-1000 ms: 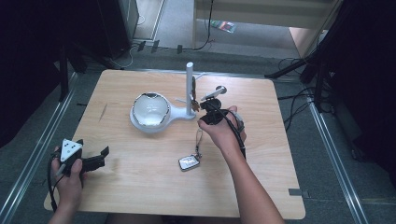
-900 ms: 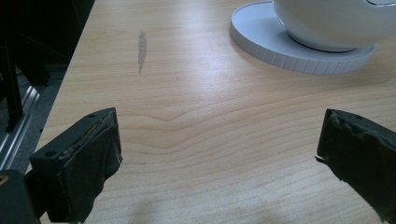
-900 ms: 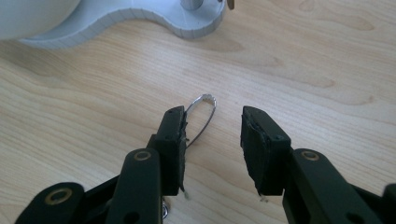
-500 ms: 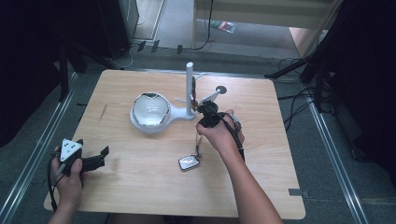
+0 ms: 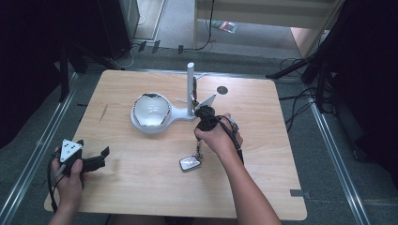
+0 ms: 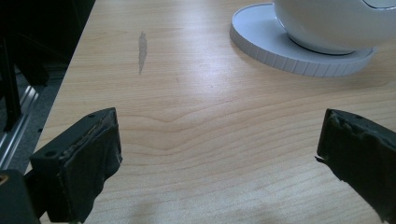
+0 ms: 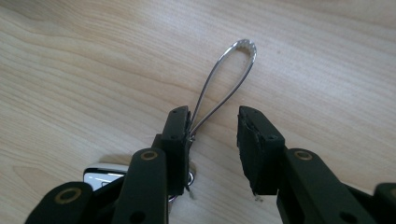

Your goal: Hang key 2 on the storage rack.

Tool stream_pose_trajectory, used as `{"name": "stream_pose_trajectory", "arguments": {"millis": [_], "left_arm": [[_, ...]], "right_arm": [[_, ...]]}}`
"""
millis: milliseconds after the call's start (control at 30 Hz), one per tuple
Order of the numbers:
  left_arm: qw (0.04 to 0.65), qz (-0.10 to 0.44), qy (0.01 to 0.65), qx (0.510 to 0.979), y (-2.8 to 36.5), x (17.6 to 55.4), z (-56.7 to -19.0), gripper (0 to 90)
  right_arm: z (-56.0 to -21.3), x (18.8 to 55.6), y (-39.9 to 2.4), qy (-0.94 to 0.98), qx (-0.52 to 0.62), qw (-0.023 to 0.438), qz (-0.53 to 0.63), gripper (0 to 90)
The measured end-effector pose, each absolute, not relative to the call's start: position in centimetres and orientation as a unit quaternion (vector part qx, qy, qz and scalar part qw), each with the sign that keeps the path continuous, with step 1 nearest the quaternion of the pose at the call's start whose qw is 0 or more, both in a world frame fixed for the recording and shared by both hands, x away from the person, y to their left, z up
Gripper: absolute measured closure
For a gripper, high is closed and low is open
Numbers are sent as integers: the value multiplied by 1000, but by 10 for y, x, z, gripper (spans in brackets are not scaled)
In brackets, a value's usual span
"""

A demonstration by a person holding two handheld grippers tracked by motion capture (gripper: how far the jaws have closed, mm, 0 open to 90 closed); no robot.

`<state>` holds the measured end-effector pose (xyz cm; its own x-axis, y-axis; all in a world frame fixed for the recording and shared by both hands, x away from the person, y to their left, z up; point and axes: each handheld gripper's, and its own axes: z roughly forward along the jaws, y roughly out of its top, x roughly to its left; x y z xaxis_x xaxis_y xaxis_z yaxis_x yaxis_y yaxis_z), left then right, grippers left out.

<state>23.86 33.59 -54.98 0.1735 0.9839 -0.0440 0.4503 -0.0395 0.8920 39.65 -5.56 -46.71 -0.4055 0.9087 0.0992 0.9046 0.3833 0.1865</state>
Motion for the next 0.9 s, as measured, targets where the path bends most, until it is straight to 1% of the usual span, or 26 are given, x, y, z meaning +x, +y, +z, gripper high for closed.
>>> {"name": "stream_pose_trajectory", "arguments": {"millis": [300, 900], "left_arm": [[413, 323, 556, 645, 336, 239, -550, 2], [413, 323, 556, 645, 336, 239, -550, 2]], "right_arm": [[-475, 397, -52, 834, 545, -12, 84, 662], [-488, 396, -47, 834, 546, -27, 71, 661]]}}
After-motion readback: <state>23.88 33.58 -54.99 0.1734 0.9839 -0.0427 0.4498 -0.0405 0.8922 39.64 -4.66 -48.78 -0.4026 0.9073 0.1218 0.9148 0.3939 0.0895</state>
